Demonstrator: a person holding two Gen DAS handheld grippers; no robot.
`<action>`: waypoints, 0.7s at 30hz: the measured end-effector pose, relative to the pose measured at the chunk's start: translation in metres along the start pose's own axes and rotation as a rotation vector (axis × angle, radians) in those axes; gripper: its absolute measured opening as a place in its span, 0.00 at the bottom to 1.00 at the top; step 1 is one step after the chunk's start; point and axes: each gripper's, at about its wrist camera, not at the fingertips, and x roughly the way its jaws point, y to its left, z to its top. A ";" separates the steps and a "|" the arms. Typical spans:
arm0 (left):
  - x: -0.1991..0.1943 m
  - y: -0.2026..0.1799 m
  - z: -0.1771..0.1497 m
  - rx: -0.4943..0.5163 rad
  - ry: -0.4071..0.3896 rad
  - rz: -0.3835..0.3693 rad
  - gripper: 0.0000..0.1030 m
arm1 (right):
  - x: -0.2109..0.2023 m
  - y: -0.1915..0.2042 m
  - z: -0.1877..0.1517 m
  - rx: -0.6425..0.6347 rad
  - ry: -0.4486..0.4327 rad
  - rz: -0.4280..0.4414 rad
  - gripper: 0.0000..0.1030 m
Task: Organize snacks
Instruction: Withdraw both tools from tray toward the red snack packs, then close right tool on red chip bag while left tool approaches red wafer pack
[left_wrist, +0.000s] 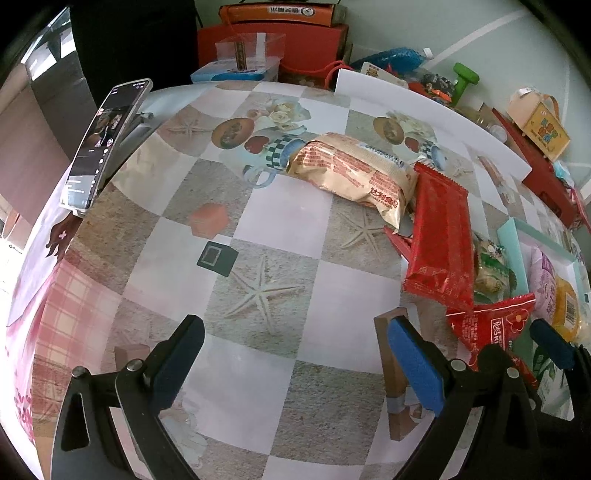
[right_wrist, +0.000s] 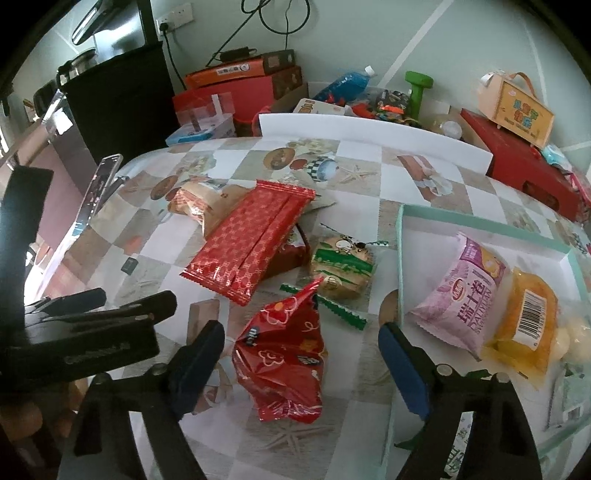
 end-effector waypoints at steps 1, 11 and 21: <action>0.001 0.000 0.000 0.001 0.001 0.000 0.97 | 0.000 0.001 0.000 -0.002 0.000 0.003 0.85; 0.004 0.001 0.000 -0.004 0.010 -0.002 0.97 | 0.009 0.004 -0.003 -0.007 0.028 0.017 0.74; 0.004 0.000 0.001 -0.004 0.008 -0.012 0.97 | 0.031 -0.003 -0.010 0.025 0.081 0.029 0.73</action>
